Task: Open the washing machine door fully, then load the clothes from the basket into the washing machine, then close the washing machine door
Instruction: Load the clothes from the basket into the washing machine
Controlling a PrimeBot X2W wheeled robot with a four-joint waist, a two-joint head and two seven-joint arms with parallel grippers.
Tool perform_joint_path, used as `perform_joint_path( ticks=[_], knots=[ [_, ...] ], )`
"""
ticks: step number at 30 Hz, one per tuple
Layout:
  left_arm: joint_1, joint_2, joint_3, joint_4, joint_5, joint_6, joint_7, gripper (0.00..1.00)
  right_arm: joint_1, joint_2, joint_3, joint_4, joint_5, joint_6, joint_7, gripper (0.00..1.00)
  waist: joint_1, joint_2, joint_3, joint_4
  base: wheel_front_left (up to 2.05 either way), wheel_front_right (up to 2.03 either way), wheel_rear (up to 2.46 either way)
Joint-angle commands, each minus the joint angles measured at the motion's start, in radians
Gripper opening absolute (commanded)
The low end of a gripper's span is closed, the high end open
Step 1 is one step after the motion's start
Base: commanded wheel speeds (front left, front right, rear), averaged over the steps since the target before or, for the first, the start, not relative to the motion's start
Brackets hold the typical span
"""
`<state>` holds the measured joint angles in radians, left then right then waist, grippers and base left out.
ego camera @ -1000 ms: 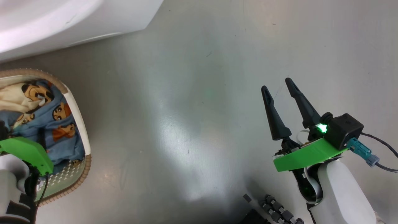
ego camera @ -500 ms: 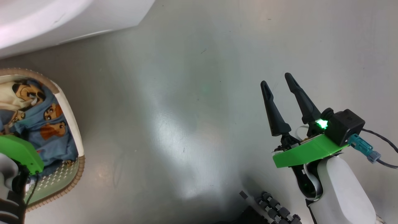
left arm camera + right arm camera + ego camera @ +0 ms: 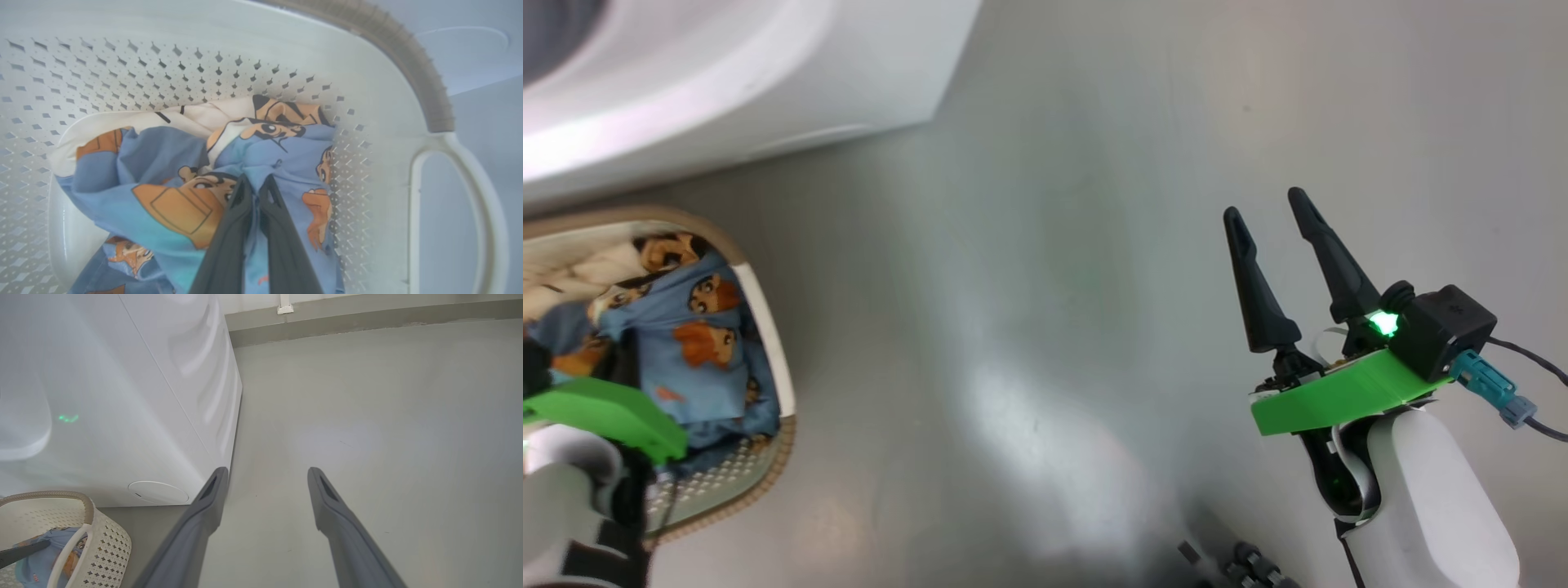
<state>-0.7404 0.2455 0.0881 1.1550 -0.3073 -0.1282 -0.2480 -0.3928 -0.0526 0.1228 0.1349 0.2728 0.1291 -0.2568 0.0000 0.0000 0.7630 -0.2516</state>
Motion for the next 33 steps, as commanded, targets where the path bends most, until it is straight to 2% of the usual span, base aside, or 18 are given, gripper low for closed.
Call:
perform_joint_path(
  ticks=[1,3,6,13,21,33],
  knots=[
    [0.064,0.019,0.014,-0.055,-0.031,-0.002,-0.013,0.00,0.026,-0.002,0.014,-0.019,-0.015,0.002,-0.005,1.00,0.0000,0.0000,-0.059,0.048,0.00,0.00,0.00],
    [0.126,0.002,-0.005,-0.168,-0.082,-0.002,-0.013,0.00,0.036,-0.012,0.004,-0.021,-0.022,0.002,-0.005,1.00,0.0000,0.0000,-0.099,0.073,0.00,0.00,0.00],
    [0.188,-0.011,-0.020,-0.267,-0.118,-0.002,-0.013,0.00,0.051,-0.020,-0.005,-0.018,-0.026,0.002,-0.005,1.00,0.0000,0.0000,-0.146,0.096,0.00,0.00,0.00],
    [0.288,-0.038,-0.021,-0.408,-0.149,-0.002,-0.014,0.00,0.085,-0.033,-0.016,-0.005,-0.033,0.002,-0.005,1.00,0.0000,0.0000,-0.243,0.130,0.00,0.00,0.00],
    [0.376,-0.082,0.009,-0.556,-0.149,-0.002,-0.014,0.00,0.129,-0.041,-0.022,0.012,-0.038,0.002,-0.005,1.00,0.0000,0.0000,-0.363,0.157,0.00,0.00,0.00],
    [0.490,-0.160,0.083,-0.819,-0.093,-0.002,-0.014,0.00,0.183,-0.047,-0.023,0.028,-0.042,0.002,-0.005,1.00,0.0000,0.0000,-0.504,0.182,0.00,0.00,0.00]
  ],
)
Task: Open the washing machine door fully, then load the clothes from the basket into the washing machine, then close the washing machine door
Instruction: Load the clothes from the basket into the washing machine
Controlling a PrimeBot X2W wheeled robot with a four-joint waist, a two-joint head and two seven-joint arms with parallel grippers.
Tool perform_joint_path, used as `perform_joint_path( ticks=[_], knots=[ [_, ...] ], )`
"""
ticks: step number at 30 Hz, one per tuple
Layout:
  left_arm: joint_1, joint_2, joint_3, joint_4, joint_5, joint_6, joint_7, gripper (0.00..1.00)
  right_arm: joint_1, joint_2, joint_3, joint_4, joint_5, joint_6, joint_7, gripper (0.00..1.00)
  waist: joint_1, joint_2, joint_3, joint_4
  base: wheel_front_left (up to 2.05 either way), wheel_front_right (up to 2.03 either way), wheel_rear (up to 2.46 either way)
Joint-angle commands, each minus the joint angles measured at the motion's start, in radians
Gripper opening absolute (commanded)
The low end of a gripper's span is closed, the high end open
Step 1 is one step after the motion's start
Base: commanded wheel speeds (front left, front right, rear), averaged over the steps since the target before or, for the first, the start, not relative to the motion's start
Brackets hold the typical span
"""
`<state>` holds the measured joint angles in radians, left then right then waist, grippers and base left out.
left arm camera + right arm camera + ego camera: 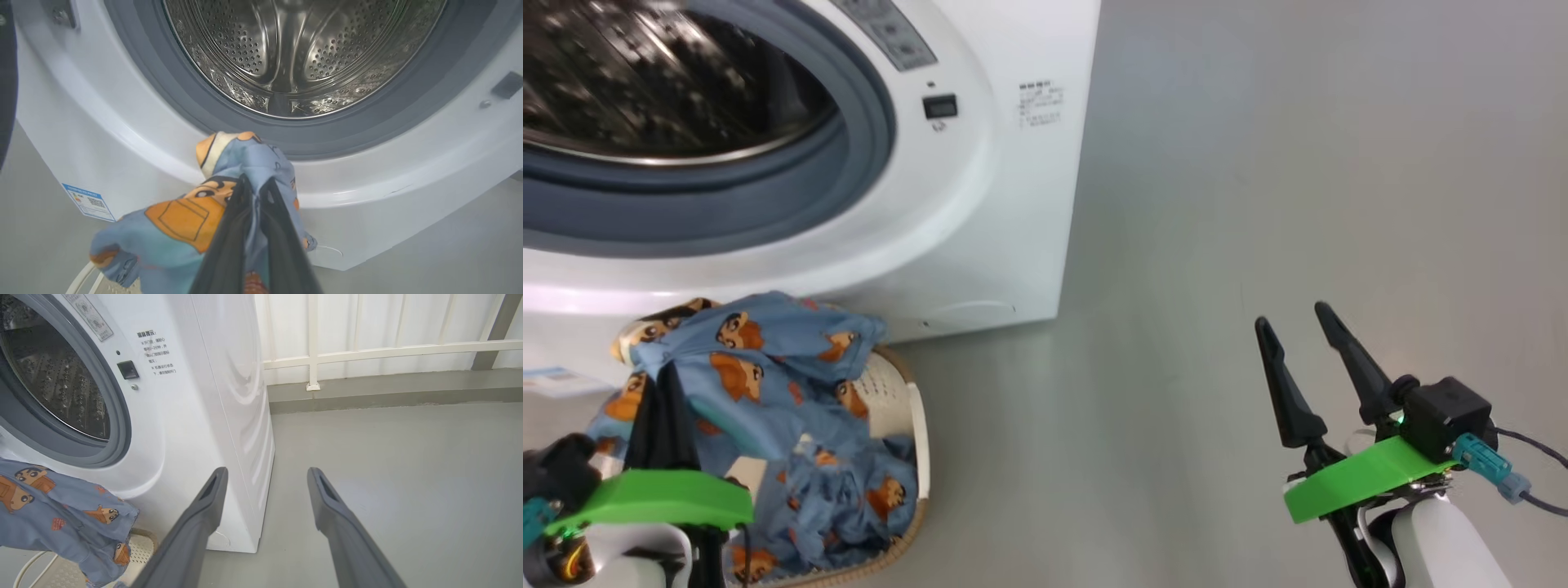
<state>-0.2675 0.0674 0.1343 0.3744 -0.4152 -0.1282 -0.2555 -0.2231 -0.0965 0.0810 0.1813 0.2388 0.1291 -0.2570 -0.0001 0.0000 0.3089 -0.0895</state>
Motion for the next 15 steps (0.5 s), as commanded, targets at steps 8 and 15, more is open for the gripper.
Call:
perform_joint_path(
  ticks=[8,15],
  knots=[
    [0.103,-0.013,0.055,-0.217,0.095,-0.002,-0.006,0.00,0.030,0.008,0.015,-0.010,-0.008,0.002,-0.005,1.00,0.0001,0.0000,-0.110,0.014,0.00,0.00,0.00],
    [0.171,-0.017,0.038,-0.305,0.130,0.010,-0.006,0.00,0.045,0.014,0.022,-0.010,-0.011,0.002,-0.005,1.00,0.0001,0.0000,-0.168,0.002,0.00,0.00,0.00]
  ],
)
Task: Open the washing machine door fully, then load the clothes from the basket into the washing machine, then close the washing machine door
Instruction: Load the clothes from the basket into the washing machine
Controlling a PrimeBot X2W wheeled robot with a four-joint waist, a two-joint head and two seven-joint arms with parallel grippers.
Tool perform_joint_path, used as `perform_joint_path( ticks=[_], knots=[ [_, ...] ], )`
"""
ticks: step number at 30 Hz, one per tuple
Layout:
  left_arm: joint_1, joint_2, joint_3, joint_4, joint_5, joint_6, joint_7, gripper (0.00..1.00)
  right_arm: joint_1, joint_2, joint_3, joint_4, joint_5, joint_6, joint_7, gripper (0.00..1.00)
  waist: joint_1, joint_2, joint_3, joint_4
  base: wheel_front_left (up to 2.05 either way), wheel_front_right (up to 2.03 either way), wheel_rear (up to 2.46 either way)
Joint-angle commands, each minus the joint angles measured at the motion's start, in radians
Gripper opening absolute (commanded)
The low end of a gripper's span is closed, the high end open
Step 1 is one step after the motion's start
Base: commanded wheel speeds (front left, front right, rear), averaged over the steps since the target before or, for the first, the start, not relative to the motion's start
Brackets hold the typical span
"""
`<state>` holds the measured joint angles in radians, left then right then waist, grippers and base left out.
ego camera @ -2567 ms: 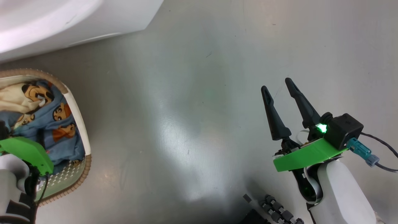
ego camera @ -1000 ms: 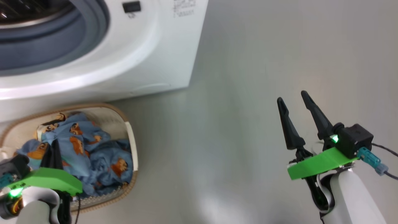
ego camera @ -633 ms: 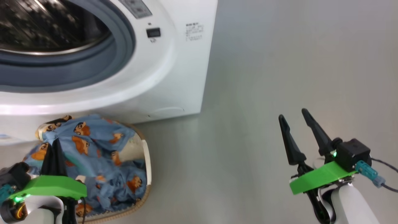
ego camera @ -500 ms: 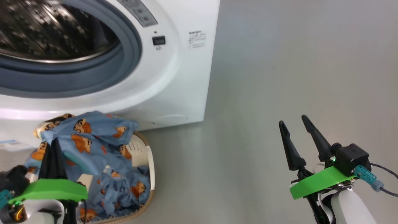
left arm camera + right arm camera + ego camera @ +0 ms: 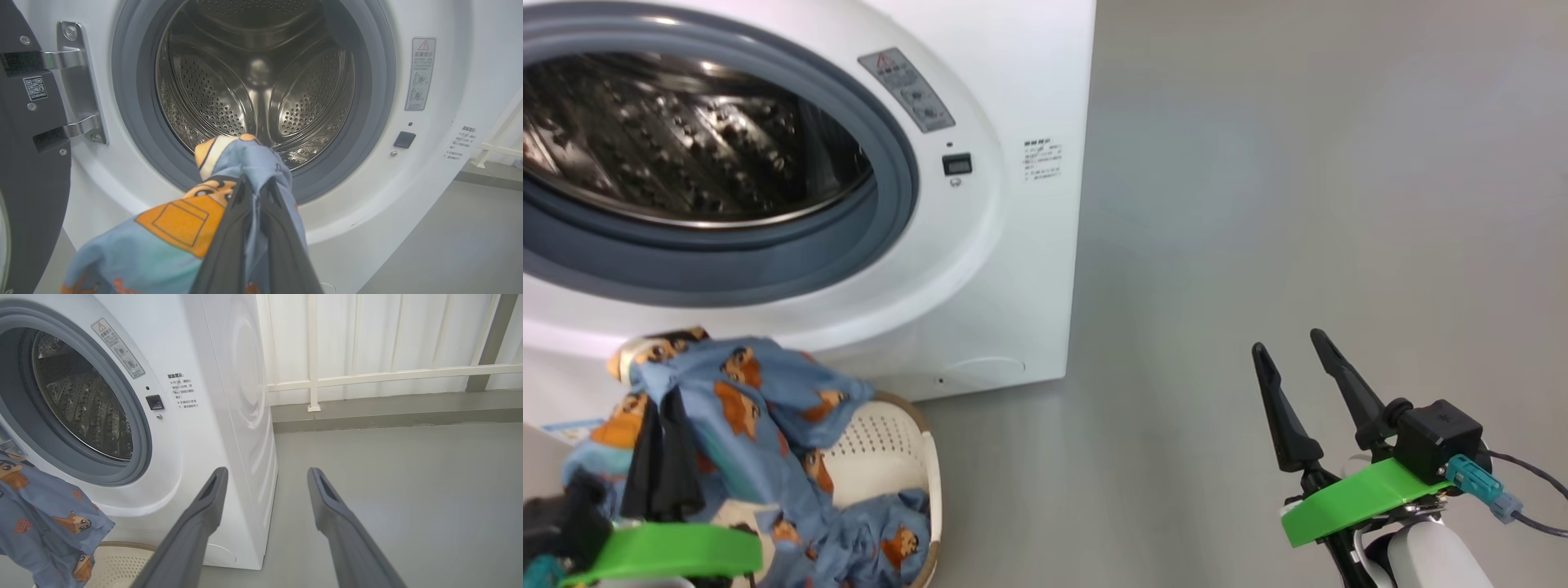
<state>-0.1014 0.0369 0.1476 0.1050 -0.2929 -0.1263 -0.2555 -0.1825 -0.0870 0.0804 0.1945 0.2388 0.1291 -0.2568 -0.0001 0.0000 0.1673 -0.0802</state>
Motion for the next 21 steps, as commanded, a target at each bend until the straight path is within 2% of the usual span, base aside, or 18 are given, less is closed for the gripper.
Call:
perform_joint_path(
  ticks=[1,21],
  knots=[
    [0.016,0.014,0.020,-0.045,0.007,0.015,-0.006,0.00,0.007,0.004,0.023,-0.022,-0.012,0.002,-0.005,1.00,0.0001,0.0000,-0.034,-0.009,0.00,0.00,0.00],
    [0.194,0.013,-0.040,-0.166,0.043,0.095,-0.006,0.00,0.071,0.009,0.009,-0.020,-0.035,0.002,-0.005,1.00,0.0001,0.0000,-0.155,-0.011,0.00,0.00,0.00]
  ],
)
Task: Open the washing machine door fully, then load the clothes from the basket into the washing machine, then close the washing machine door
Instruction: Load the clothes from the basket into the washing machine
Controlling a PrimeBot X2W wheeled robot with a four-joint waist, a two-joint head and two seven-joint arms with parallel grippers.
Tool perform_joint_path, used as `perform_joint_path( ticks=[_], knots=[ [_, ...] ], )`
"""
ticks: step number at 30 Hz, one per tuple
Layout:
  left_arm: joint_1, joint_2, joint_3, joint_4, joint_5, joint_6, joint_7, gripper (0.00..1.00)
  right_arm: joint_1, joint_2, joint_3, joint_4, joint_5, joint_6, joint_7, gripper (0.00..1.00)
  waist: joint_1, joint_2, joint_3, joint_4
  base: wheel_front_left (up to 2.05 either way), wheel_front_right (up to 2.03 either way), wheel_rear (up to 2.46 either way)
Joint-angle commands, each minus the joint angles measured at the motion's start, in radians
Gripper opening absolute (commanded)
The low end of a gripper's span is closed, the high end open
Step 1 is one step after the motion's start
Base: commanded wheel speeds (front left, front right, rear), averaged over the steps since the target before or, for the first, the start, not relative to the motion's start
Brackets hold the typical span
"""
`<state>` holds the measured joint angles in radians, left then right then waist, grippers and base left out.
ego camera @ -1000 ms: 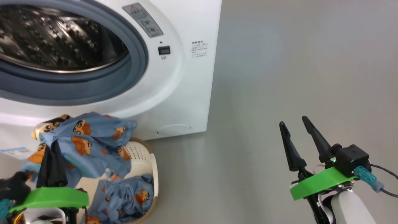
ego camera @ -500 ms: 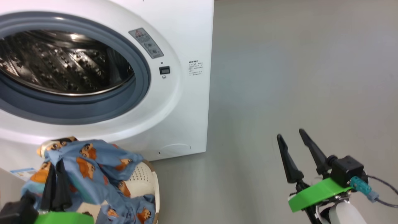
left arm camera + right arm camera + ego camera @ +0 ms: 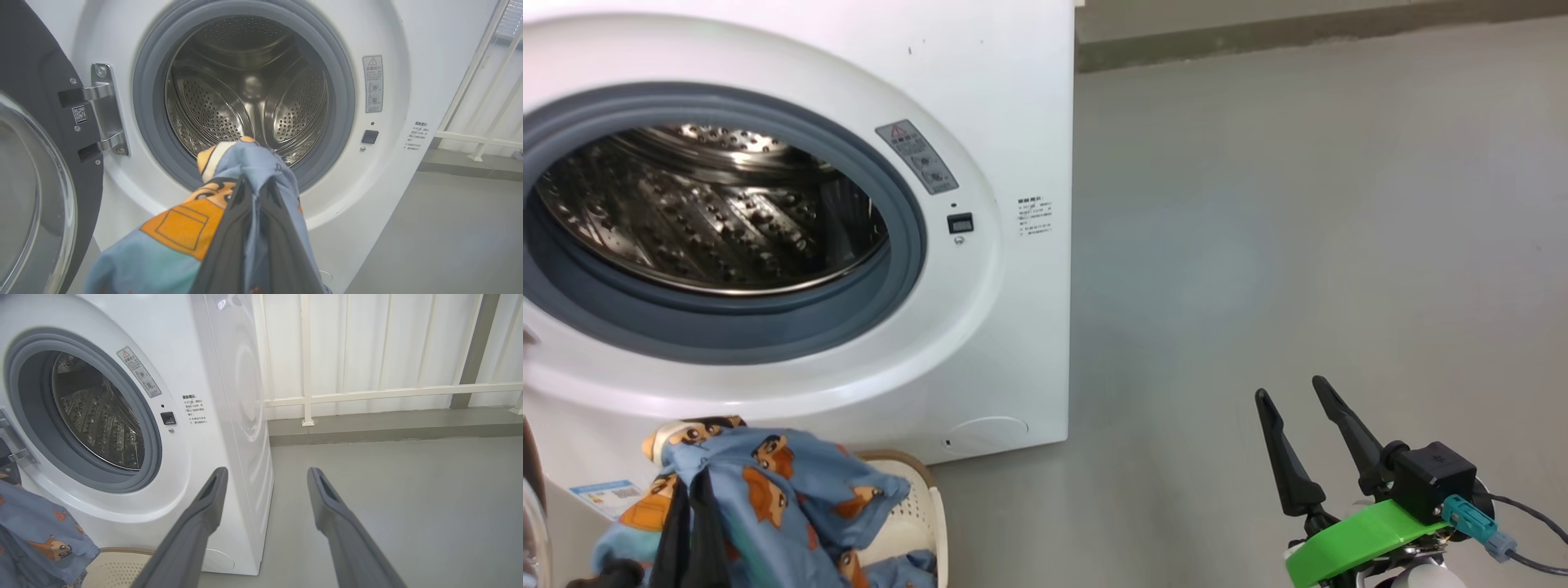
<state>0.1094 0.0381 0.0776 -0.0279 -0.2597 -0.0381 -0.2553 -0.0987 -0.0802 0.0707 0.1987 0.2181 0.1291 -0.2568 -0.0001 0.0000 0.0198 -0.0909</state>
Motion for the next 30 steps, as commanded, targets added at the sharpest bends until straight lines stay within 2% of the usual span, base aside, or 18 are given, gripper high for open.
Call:
perform_joint_path(
  ticks=[1,19,30],
  knots=[
    [-0.013,0.012,0.027,-0.035,0.012,0.010,-0.006,0.00,-0.011,0.003,0.019,-0.024,-0.015,0.002,-0.005,1.00,0.0001,0.0000,-0.011,0.000,0.00,0.00,0.00],
    [0.005,0.012,-0.004,-0.056,0.014,0.038,-0.006,0.00,0.015,0.012,0.012,-0.028,-0.018,0.002,-0.005,1.00,0.0001,0.0000,-0.008,0.002,0.00,0.00,0.00],
    [-0.126,0.012,-0.014,-0.049,0.003,0.038,-0.006,0.00,-0.015,0.008,0.011,-0.044,-0.011,0.002,-0.005,1.00,0.0001,0.0000,0.145,-0.003,0.00,0.00,0.00]
  ],
)
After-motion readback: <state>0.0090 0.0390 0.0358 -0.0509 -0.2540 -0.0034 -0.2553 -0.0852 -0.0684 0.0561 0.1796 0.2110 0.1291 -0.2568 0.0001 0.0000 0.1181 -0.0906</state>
